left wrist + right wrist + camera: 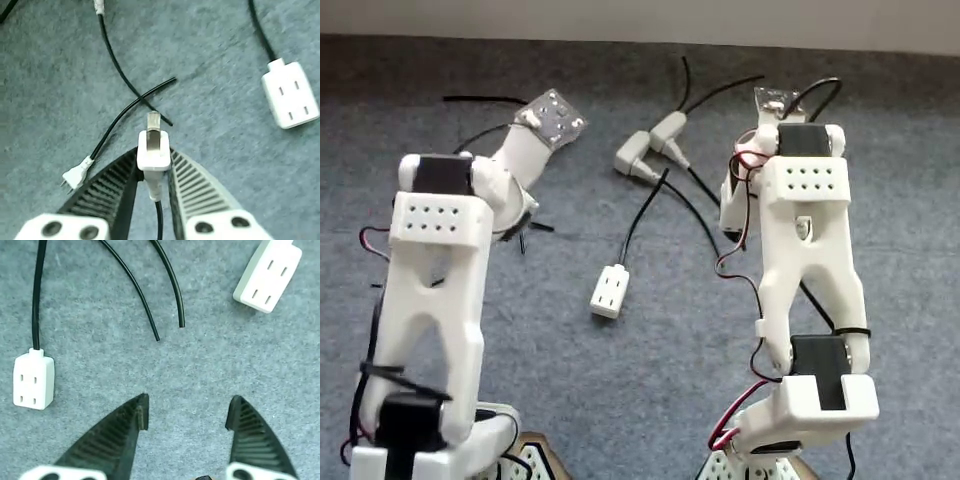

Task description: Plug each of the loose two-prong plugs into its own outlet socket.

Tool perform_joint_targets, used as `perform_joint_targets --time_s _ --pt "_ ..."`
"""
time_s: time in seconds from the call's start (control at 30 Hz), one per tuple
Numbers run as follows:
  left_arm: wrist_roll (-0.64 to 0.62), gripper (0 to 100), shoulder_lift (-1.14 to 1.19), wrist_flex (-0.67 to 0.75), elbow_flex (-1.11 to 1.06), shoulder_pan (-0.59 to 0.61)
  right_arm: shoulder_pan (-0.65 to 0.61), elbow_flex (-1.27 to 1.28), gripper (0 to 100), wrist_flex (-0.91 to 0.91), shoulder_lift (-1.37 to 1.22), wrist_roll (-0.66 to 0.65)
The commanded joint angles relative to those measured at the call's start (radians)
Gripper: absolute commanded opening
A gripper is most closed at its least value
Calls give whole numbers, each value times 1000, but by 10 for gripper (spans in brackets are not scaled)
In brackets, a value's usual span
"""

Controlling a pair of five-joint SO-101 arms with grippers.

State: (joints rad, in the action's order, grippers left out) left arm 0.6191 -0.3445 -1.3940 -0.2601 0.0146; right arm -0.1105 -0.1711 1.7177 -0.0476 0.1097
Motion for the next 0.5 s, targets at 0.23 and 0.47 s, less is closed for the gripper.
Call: perform_joint_targets --time_s 0.23,0.47 --pt "-489 5 -538 416 -460 -375 65 -5 254 21 35 -12" --pt "-775 5 -608 760 -665 -475 177 -13 254 -42 35 -14"
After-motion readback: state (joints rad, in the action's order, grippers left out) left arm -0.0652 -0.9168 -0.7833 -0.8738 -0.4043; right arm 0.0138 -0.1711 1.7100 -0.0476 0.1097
